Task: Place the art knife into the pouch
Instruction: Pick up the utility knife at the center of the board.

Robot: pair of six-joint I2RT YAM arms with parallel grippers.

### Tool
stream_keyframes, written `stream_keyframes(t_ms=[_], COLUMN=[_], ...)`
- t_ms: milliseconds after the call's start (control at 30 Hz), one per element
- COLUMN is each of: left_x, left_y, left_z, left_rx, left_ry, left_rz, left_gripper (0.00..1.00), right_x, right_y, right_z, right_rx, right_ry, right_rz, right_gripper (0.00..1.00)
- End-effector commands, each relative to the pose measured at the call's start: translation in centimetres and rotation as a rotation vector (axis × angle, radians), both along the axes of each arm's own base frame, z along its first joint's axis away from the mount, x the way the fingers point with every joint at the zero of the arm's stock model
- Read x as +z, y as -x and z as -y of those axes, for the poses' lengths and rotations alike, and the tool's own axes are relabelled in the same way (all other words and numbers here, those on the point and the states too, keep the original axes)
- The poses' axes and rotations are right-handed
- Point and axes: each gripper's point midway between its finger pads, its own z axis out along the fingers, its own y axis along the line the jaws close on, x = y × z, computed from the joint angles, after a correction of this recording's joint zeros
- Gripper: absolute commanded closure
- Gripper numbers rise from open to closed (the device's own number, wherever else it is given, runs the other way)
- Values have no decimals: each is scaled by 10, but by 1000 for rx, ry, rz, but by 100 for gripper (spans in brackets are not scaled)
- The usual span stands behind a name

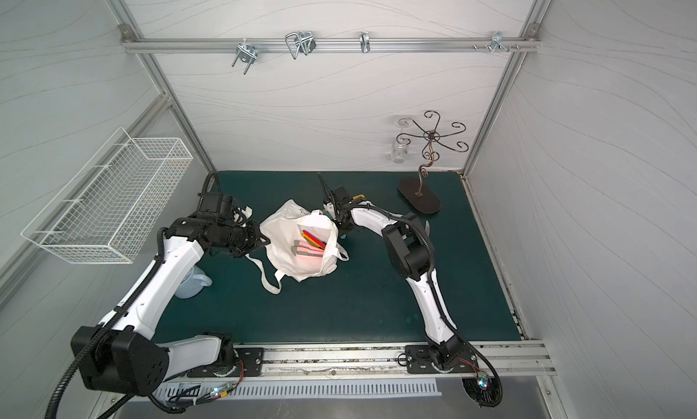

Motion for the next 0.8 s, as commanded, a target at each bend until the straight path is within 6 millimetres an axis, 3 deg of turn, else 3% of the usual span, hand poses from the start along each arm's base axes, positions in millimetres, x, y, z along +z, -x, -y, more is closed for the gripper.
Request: stream_keyframes(t_ms=[0,300,767], left_x=[14,7,7], left_y=[-9,-10,-19], left_z=[1,2,6], left_rx=[-14,-10,1], left_ry=[8,14,23], left_rz=[46,37,46], left_gripper=[100,100,100], right_x=[-26,-3,103], right_y=[33,60,82], right_z=[48,71,80], right_rx=[-123,-243,-262], right_ry=[107,151,110], right_rz=[-172,-196,-22], right_gripper=[76,78,79])
